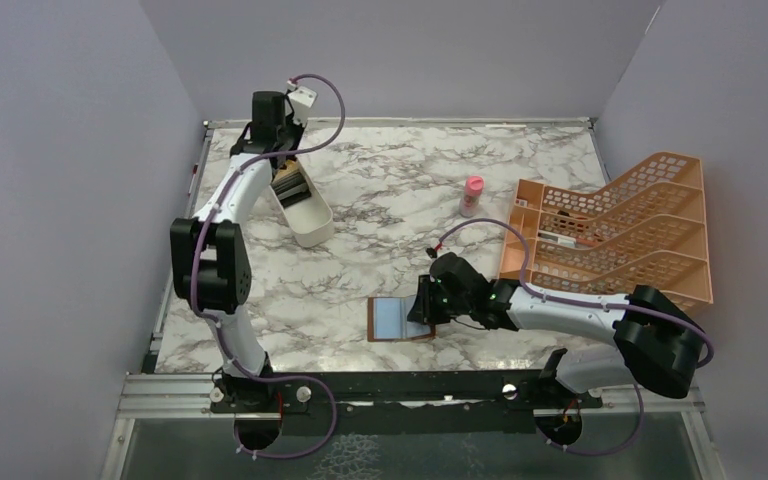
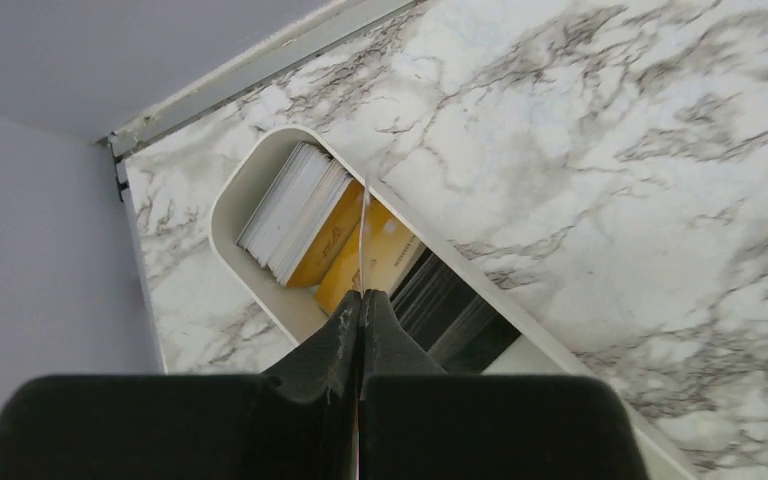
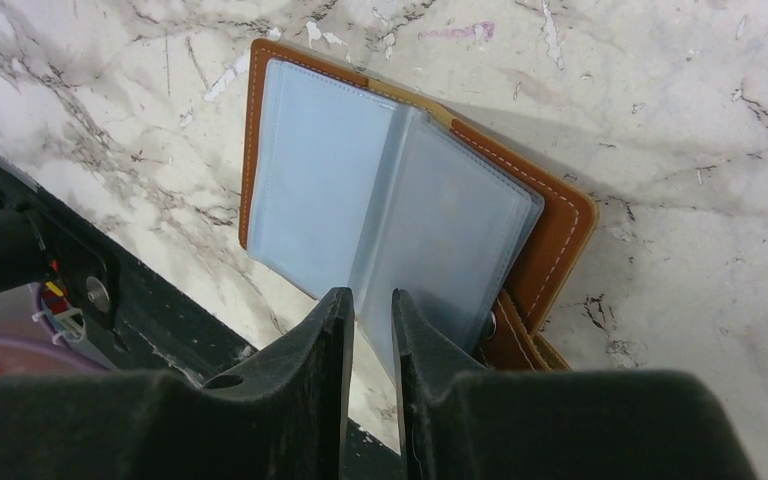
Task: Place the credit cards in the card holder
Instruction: Pick up the credit card from the storage box, then insert the credit card into the card holder.
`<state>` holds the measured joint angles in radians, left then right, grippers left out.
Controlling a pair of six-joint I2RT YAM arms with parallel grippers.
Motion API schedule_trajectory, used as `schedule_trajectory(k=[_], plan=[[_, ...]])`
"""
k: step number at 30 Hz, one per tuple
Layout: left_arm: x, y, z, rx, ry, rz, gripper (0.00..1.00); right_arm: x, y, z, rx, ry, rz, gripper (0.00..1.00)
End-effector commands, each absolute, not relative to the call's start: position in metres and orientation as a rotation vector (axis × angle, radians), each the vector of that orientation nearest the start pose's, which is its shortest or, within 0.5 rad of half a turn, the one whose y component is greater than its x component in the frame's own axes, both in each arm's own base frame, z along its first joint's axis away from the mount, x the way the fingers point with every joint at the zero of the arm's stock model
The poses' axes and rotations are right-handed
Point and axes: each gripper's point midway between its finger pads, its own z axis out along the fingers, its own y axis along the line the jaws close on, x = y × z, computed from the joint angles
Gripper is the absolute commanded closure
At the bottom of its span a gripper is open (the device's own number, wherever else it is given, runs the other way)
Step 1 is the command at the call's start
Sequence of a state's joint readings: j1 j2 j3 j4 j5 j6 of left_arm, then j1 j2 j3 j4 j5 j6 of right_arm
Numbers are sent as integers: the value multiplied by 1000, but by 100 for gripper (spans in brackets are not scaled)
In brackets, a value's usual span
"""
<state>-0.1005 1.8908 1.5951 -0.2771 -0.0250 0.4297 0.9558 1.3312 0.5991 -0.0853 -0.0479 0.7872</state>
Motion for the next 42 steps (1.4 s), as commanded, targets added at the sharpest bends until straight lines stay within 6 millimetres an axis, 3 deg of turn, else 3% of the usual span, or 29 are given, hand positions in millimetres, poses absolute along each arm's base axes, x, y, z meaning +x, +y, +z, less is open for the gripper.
schedule_trajectory(k=[1,5,8,20,28,32,34,42], plan=[[511,-67,241,216,2029,-122,100,161,294,54,-241,2536,835,74],[470,-110,245,59,2081,-509,100,162,289,50,-240,2538,794,74],[442,-132,238,48,2122,-700,100,167,282,48,-231,2538,730,74],[331,-197,214,70,2141,-1165,100,181,250,52,-197,2507,510,74],[264,-246,193,90,2180,-1298,100,185,239,49,-169,2502,445,74],[240,-256,178,54,2193,-1356,100,185,241,46,-171,2503,468,74],[227,-259,159,14,2231,-1365,100,183,242,42,-164,2519,485,74],[200,-265,108,-70,2314,-1396,100,177,239,32,-132,2540,508,74]])
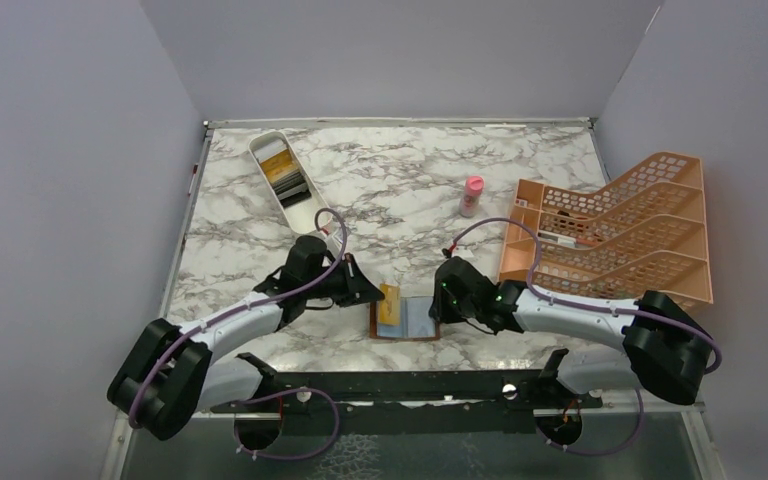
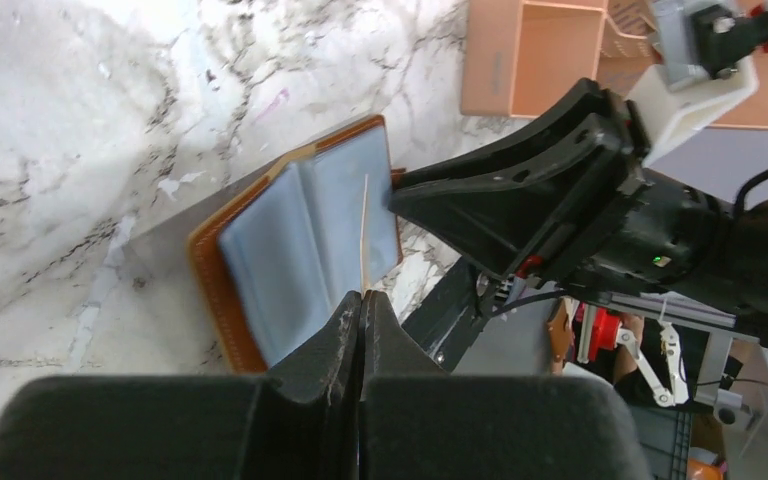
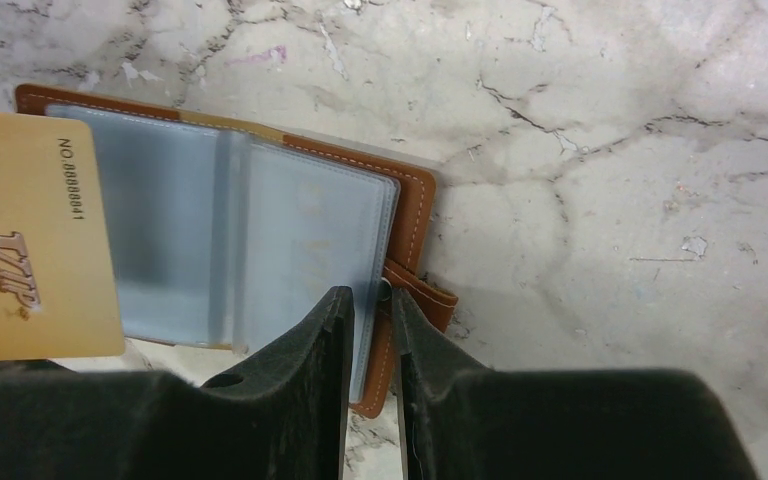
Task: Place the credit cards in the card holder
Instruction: Insert the credit card into the card holder.
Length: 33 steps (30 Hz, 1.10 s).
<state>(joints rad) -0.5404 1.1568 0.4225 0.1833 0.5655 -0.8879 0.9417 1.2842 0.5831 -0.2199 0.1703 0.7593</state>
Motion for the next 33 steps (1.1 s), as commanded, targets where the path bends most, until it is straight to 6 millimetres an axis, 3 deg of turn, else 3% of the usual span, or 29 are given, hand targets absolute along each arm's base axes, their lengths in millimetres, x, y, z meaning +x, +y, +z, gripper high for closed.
schedule_trajectory(k=[1,20,33], plan=[[197,-265,102,-73,2334,-1390,100,177,239,30,-132,2545,503,74],[188,-268,38,-96,2474,-1240,100,171,234,21,-128,2557,513,75],[182,-269,24,-95,2514,-1205,100,168,234,14,-133,2570,520,75]])
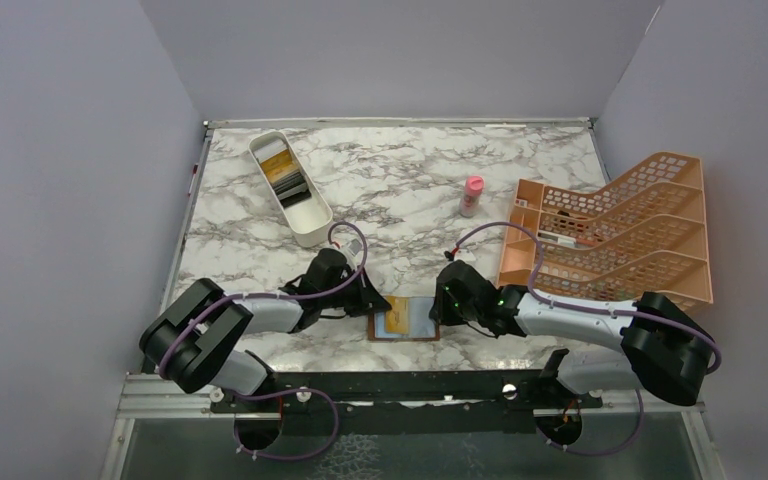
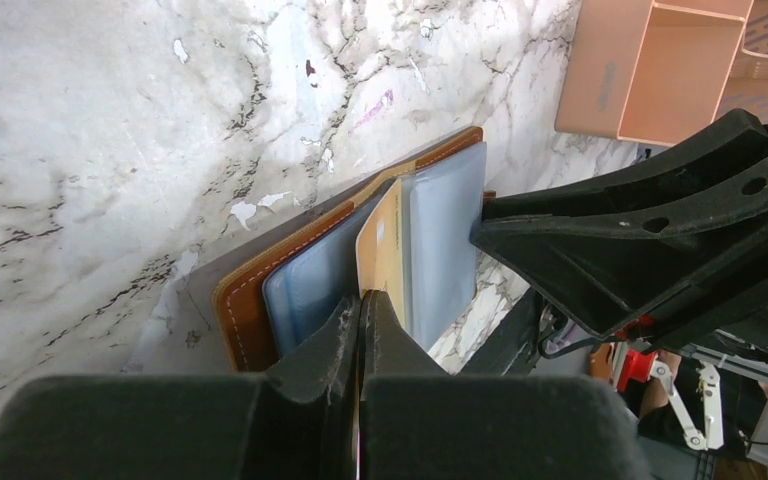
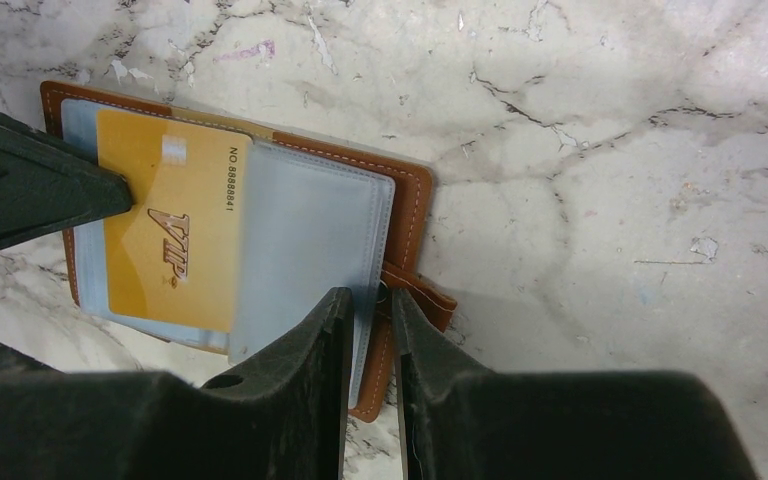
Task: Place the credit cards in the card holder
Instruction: Insert the credit card into the card holder.
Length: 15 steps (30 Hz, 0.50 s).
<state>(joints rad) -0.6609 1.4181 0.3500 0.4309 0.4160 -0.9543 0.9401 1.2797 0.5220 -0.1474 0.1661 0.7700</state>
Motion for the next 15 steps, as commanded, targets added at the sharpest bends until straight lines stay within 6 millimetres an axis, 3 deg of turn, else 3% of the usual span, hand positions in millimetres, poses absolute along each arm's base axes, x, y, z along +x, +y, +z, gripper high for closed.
schedule_trajectory(k=[1,15], plan=[[182,-270,25,-88,2513,-1207,100,168,234,15,-132,2568,522,75],[173,-291,46,126,2485,-1352,100,174,220,16,-112,2555,423,75]])
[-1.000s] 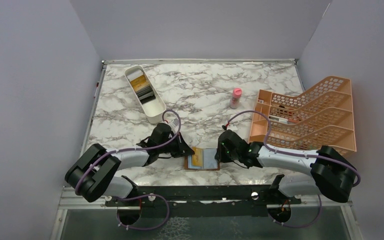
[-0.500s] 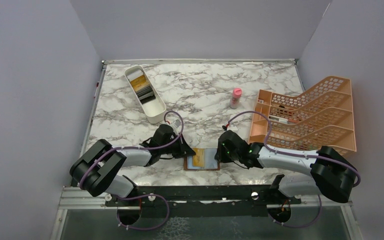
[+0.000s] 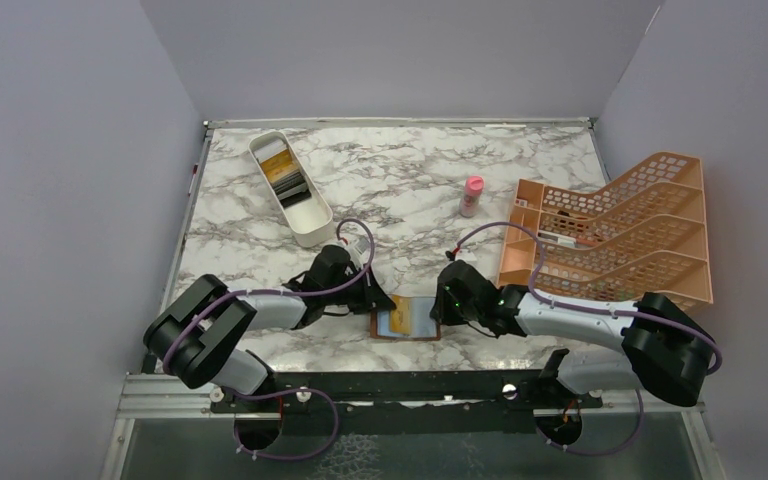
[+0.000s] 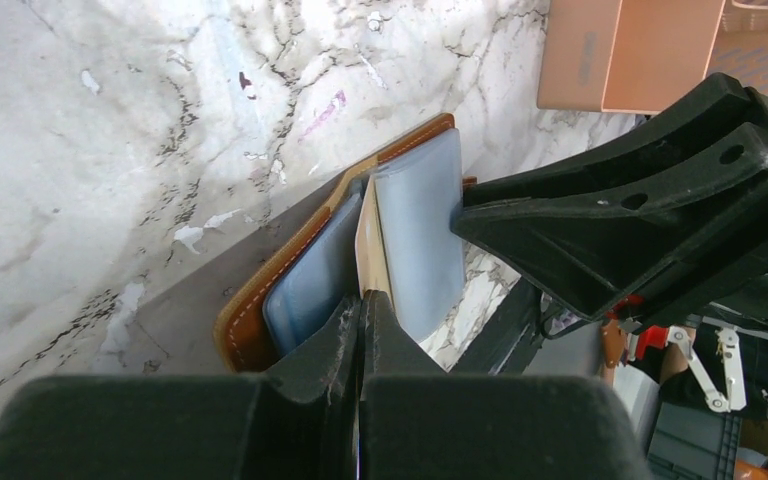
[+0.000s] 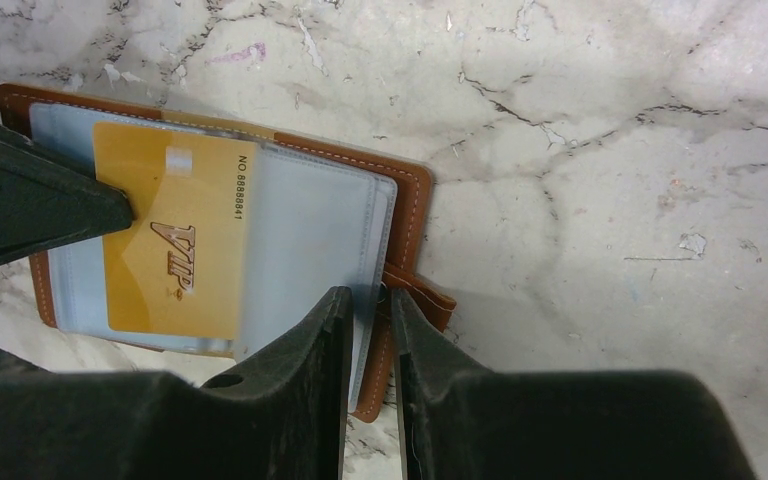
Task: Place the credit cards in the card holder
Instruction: Insert the credit card into the card holder.
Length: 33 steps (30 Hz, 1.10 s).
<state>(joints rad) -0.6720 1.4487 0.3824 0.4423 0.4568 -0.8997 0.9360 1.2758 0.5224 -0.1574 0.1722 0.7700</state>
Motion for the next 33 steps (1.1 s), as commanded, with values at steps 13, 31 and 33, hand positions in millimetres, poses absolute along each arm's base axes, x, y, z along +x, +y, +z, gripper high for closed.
schedule_trajectory(k=[13,31,33], plan=[[166,-289,44,140,2491,-1365,100,175,211,16,-104,2565,355,72],[174,-283,50,-108,2414,-1398,100,162,205,13,-111,2593,382,75],[175,-284,50,-118,2400,-1406,100,162,205,15,-114,2584,393,75]])
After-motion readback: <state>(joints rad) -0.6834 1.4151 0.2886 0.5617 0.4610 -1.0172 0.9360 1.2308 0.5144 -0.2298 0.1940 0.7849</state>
